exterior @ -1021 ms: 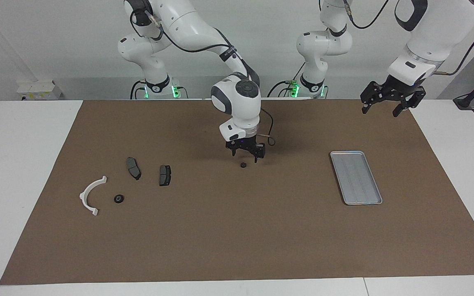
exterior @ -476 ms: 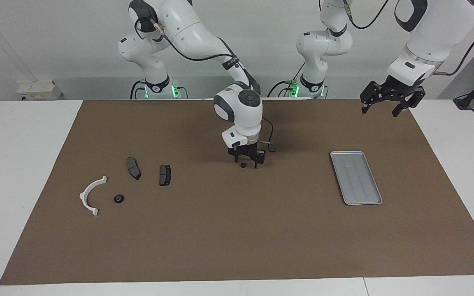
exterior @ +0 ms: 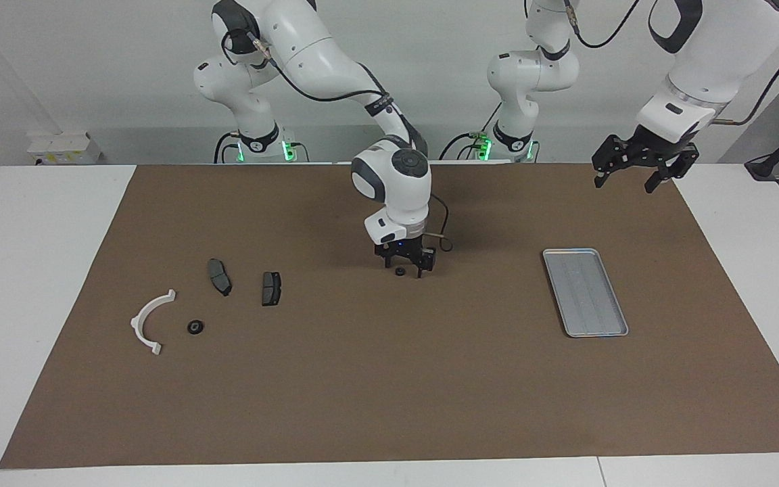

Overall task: Place bearing gear from tray to pile
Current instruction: 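Grasp and lift the second bearing with the right gripper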

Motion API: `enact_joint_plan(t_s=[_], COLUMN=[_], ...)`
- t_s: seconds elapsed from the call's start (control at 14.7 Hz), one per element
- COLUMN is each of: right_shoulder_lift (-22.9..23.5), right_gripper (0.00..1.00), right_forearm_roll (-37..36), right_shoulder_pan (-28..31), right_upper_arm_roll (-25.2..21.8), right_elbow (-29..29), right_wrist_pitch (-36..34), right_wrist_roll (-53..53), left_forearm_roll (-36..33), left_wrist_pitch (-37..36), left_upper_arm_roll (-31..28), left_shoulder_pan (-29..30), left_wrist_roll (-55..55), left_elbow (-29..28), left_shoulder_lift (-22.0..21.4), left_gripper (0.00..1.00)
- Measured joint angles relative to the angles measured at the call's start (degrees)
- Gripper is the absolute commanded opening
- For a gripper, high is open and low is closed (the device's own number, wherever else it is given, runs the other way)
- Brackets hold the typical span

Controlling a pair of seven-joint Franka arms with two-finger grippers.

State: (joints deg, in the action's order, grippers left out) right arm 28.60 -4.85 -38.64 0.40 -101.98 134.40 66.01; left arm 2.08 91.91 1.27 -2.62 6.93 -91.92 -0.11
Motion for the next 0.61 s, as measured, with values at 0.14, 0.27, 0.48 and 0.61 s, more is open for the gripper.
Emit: enact_joint_plan(t_s=[0.14,0.27,0.48,0.61], right_shoulder_lift=[-0.2,-0.4,-0.5,-0.5], right_gripper=[0.0,0.0,0.0,0.0], right_forearm_roll=[0.0,0.0,0.0,0.0], right_shoulder_pan=[0.0,0.0,0.0,0.0], right_upper_arm_roll=[-0.1,-0.2,-0.2,-0.2], right_elbow=[0.1,0.1,0.1,0.2], right_wrist_pitch=[0.0,-0.1,-0.1,-0.3], right_wrist_roll=[0.0,0.0,0.0,0.0], left_forearm_roll=[-0.6,-1.1,-1.3,-1.4], left_wrist_pitch=[0.4,0.4,0.4,0.4], left_upper_arm_roll=[-0.1,-0.1,-0.1,-0.1], left_shoulder_pan=[0.0,0.0,0.0,0.0], left_wrist_roll=[0.0,0.0,0.0,0.0], left_elbow=[-0.8,-1.0,-1.3,-1.4], left_shoulder_lift=[-0.2,-0.4,-0.7,-0.8], left_gripper=[1.0,1.0,1.0,1.0])
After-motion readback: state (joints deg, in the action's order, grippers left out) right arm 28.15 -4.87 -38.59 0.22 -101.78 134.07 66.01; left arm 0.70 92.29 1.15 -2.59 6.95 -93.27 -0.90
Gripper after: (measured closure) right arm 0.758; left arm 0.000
